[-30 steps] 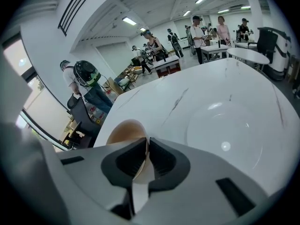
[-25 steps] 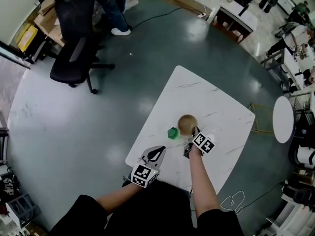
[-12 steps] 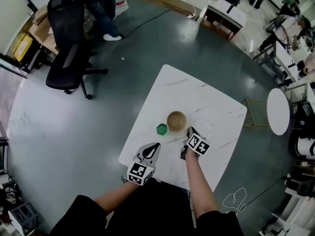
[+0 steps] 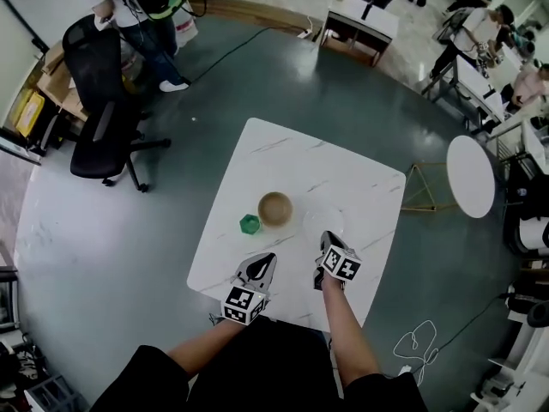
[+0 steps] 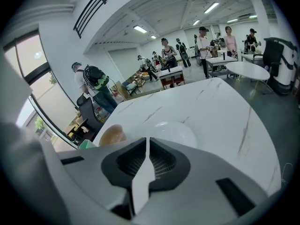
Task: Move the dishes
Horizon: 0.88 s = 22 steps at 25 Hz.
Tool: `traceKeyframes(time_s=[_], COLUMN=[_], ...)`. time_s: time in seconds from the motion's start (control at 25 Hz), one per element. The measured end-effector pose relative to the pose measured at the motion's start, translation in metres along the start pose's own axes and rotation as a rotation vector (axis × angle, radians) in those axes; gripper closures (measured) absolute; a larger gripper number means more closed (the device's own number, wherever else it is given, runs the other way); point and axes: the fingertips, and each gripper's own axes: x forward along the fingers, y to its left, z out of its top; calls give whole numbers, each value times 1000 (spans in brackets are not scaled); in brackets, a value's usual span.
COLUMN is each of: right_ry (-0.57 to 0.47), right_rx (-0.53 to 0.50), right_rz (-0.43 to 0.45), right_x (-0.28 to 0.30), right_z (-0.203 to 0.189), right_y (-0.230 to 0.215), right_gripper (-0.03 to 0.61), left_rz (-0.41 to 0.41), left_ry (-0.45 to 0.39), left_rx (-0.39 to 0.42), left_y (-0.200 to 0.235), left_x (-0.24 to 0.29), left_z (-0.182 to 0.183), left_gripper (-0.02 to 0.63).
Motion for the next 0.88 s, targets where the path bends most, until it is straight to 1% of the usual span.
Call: traceKeyframes(time_s=[0.16, 0.36, 0.48, 0.68, 0.76, 0.8, 0.84, 0.88], right_ry=[6, 23, 36, 63, 85, 98, 109, 116], right_rx=[-4, -11, -18, -42, -52, -57, -62, -67], right_rz=[-14, -24, -13, -3, -1, -1, 1, 6], right_x=[-11, -14, -12, -4, 2, 6, 10, 14], right_z=[-2, 3, 8, 11, 10, 9, 8, 8], right_y=[-30, -69, -85, -102, -104, -106, -106, -107], right_gripper=[543, 541, 541, 536, 526, 508, 476, 471], left_rz=[-3, 19, 53, 120, 132, 134, 134, 134], left_ry=[30, 69, 83, 103, 120, 131, 145, 161], left_rx=[15, 24, 24, -6, -7, -10, -18, -28], left_y=[-17, -28, -24, -5, 2, 4, 6, 8], left_x=[22, 54, 73, 98, 109, 115, 122, 128], left_z=[-11, -25, -27, -32, -35, -38, -41, -46], left_gripper=[597, 597, 595, 595, 594, 594, 592, 580])
